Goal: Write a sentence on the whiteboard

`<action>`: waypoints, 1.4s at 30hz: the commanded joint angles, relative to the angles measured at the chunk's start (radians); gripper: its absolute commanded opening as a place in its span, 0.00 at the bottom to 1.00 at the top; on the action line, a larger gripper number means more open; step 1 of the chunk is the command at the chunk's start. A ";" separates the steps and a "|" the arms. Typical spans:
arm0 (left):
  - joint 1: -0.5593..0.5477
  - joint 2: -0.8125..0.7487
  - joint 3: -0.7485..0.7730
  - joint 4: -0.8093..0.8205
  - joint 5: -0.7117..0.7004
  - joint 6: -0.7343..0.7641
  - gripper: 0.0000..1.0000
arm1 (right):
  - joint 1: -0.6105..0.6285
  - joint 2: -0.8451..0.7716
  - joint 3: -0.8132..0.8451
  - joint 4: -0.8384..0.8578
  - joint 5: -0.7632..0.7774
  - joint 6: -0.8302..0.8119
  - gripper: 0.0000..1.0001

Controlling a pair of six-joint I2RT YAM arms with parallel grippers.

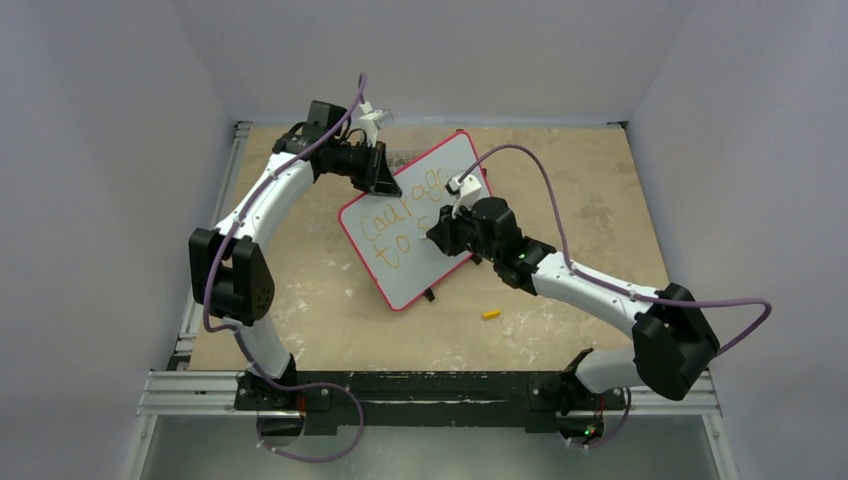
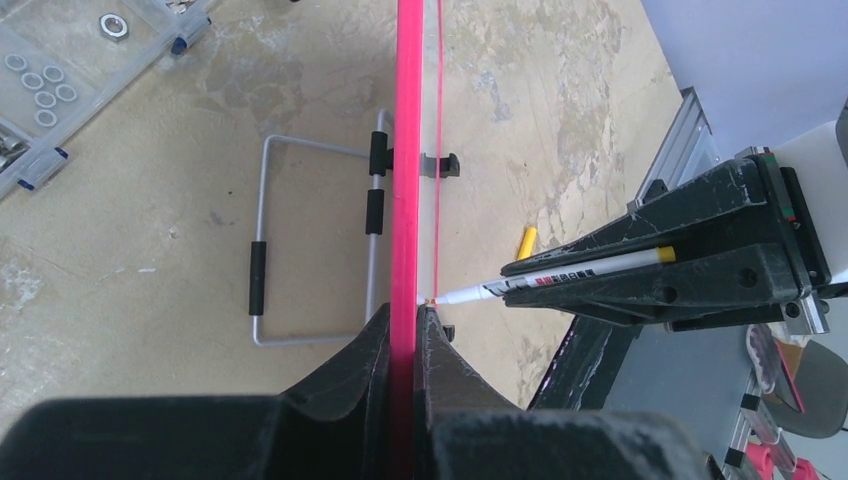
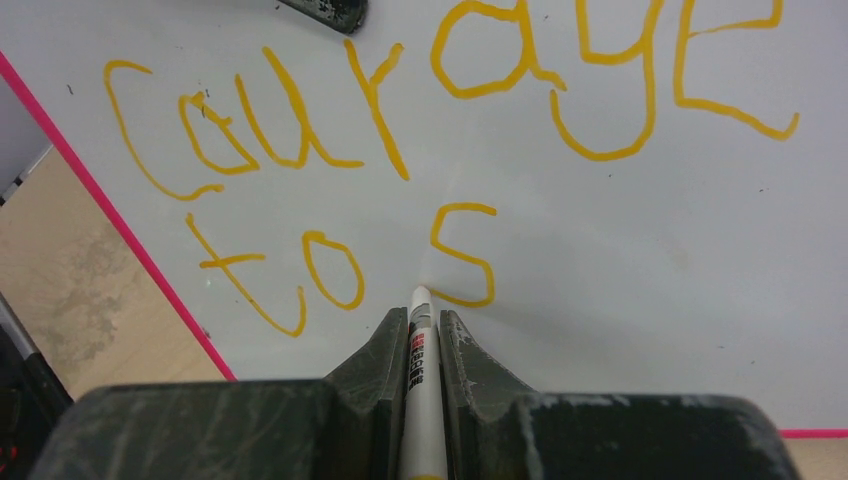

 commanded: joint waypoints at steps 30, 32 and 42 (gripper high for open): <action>-0.030 -0.030 -0.018 -0.076 -0.082 0.021 0.00 | -0.052 -0.017 0.027 0.096 0.104 0.049 0.00; -0.030 -0.030 -0.018 -0.077 -0.083 0.022 0.00 | -0.053 -0.010 0.030 0.096 0.115 0.046 0.00; -0.030 -0.026 -0.018 -0.076 -0.085 0.021 0.00 | -0.067 -0.003 0.033 0.073 0.213 0.039 0.00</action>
